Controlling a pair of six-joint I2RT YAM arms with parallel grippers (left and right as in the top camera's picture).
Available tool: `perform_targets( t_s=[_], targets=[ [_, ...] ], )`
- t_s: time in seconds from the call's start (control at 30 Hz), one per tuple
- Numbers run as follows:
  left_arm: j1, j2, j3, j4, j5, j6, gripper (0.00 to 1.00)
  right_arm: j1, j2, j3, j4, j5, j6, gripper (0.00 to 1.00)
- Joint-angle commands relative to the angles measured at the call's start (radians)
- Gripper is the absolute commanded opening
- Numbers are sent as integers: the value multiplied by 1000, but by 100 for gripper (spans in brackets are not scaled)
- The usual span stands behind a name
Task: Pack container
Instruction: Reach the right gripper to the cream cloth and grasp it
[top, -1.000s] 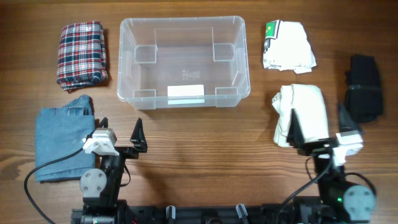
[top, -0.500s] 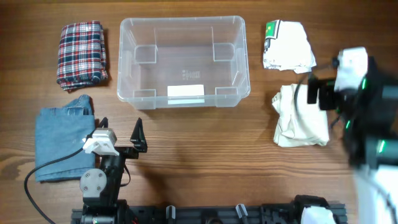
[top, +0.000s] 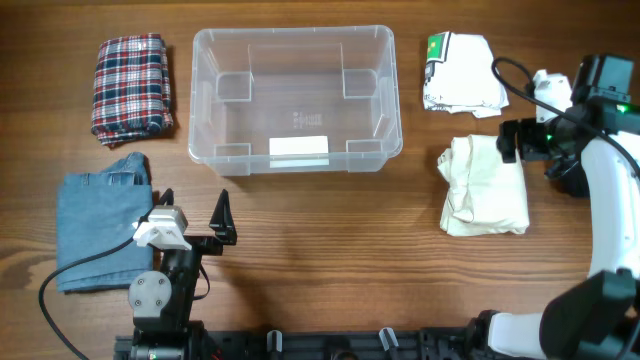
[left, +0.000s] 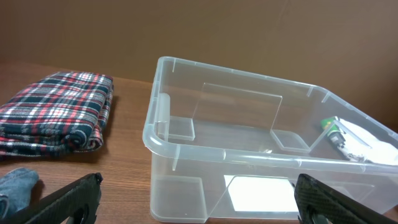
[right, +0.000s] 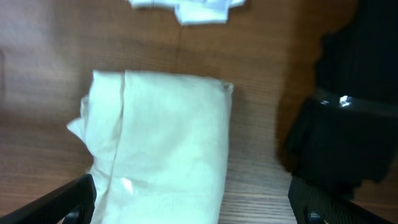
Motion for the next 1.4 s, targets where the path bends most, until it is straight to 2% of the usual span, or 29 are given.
perform_targets(
  t_s=[0.0, 0.37, 0.53, 0.87, 1.07, 1.13, 1.17, 1.2, 1.27, 1.3, 1.33, 1.37],
  targets=[
    [3, -7, -3, -7, 15, 19, 100, -9, 70, -4, 5, 9, -41, 100],
    [3, -7, -3, -7, 15, 19, 100, -68, 222, -6, -3, -9, -60, 100],
    [3, -7, -3, -7, 15, 19, 100, -93, 253, -14, -12, -95, -92, 100],
    [3, -7, -3, -7, 15, 19, 100, -112, 262, -214, 146, -201, -109, 100],
    [3, -7, -3, -7, 15, 19, 100, -111, 272, -239, 166, -299, -111, 98],
    [3, -7, -3, -7, 15, 19, 100, -112, 275, -239, 165, -333, -111, 89],
    [3, -7, -3, -7, 15, 19, 100, -112, 275, -239, 165, -347, -110, 81],
    [3, -7, -3, -7, 15, 19, 100, -112, 275, -239, 165, -352, -109, 65],
    [3, -7, -3, -7, 15, 19, 100, -112, 275, -239, 167, -355, -108, 49],
    [3, -7, -3, -7, 15, 19, 100, -112, 275, -238, 170, -361, -101, 38],
    [3, -7, -3, -7, 15, 19, 100, -112, 275, -238, 172, -373, -97, 32],
    [3, -7, -3, -7, 15, 19, 100, -112, 275, -238, 177, -386, -73, 31]
  ],
)
